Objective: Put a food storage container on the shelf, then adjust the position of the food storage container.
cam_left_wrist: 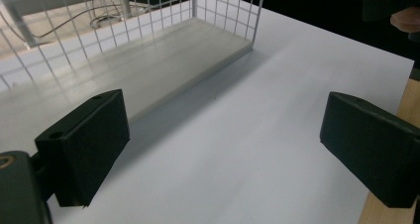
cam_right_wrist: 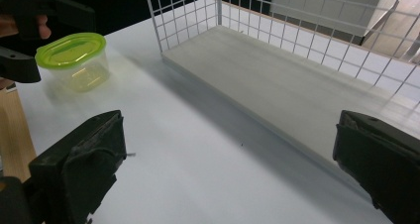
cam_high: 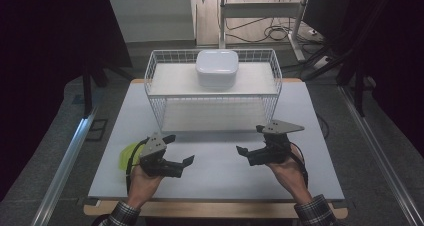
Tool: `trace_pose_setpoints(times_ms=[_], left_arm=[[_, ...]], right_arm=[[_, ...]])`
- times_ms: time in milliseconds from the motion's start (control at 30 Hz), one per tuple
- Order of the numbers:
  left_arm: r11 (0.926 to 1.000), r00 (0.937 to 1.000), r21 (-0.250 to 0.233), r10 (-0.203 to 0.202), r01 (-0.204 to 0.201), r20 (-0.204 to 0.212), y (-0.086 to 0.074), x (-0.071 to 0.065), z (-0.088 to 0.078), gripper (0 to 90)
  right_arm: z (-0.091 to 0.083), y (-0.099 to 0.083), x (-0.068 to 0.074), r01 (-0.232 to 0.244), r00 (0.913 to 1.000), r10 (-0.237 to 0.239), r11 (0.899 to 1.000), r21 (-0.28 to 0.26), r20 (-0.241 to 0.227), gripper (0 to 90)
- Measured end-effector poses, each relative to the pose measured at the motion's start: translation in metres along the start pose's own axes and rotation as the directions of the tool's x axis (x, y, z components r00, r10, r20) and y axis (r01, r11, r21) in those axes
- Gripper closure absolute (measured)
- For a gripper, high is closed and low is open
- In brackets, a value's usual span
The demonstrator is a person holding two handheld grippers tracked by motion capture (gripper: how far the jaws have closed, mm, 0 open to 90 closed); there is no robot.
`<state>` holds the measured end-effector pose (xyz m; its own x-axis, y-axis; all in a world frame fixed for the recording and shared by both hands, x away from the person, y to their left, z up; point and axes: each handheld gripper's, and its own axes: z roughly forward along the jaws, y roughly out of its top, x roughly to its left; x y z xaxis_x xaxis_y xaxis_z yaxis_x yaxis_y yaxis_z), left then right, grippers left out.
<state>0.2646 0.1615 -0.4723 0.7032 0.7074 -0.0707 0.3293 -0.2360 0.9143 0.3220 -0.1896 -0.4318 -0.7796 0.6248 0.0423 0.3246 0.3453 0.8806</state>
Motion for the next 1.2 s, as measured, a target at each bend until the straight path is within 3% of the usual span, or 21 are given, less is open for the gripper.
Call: trace_pose_setpoints(times_ms=[67, 267, 700, 1000, 1200], left_arm=[[1.0000, 0.9997, 0.004, 0.008, -0.008, -0.021, -0.007, -0.003, -0.002, 4.7], [0.9998, 0.9993, 0.015, 0.016, -0.015, -0.034, -0.019, -0.010, -0.007, 4.8], [0.9870, 0.9924, 0.117, 0.115, -0.110, -0.043, -0.041, -0.032, 0.000, 3.8], [0.9713, 0.9902, 0.205, 0.132, -0.121, -0.044, -0.049, -0.037, 0.008, 3.3], [0.9725, 0.9938, 0.218, 0.096, -0.082, -0.056, -0.045, -0.032, 0.005, 2.5]], right_arm=[[0.000, -0.008, 0.000, -0.012, 0.9999, 0.012, 1.000, -0.003, -0.003, 0.0], [0.000, -0.028, 0.002, -0.039, 0.9992, 0.039, 0.999, 0.018, -0.009, 0.0], [-0.011, -0.053, 0.012, -0.038, 0.9993, 0.038, 0.998, 0.053, 0.005, 0.7], [-0.008, -0.074, 0.010, -0.026, 0.9995, 0.024, 0.991, 0.130, 0.020, 0.8], [-0.007, -0.075, 0.008, -0.036, 0.9991, 0.033, 0.990, 0.133, 0.025, 1.0]])
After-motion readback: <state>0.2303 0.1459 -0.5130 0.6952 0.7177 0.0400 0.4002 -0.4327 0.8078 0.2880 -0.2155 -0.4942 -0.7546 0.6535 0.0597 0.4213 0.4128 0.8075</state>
